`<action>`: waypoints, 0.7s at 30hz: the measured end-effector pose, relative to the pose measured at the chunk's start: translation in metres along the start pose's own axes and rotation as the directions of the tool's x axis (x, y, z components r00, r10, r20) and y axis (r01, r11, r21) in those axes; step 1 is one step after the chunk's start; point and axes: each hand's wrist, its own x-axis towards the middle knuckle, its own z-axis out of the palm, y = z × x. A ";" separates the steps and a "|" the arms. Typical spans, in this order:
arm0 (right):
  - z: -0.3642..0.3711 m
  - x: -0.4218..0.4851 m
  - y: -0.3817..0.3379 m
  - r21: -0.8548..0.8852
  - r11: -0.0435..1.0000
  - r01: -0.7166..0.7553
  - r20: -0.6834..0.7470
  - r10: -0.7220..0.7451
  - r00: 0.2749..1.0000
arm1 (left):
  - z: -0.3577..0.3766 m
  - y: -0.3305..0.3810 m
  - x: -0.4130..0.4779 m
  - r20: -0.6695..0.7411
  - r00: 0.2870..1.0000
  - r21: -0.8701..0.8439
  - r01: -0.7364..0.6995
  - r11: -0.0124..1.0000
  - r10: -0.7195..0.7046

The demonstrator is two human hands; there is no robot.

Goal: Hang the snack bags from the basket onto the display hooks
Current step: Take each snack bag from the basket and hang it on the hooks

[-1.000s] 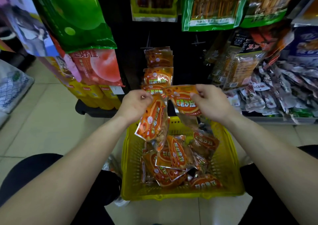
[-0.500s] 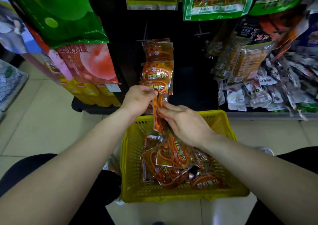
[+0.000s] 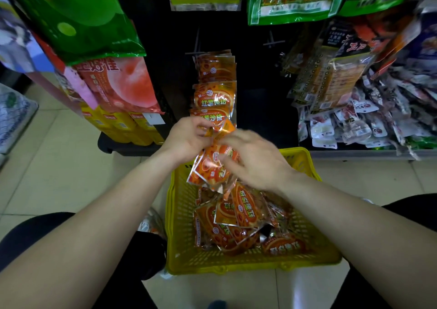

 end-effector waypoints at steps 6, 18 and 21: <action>-0.013 0.012 0.014 -0.007 0.995 -0.099 -0.145 0.097 0.985 | 0.002 0.008 -0.010 0.142 0.979 0.096 -0.162 0.982 0.147; -0.017 0.015 0.026 0.072 0.993 -0.097 -0.089 0.104 0.991 | 0.005 0.009 -0.014 0.248 0.946 0.190 -0.256 0.948 0.206; -0.019 0.016 0.029 0.143 0.986 -0.087 0.008 0.086 0.996 | 0.004 0.009 -0.014 0.263 0.939 0.207 -0.278 0.938 0.221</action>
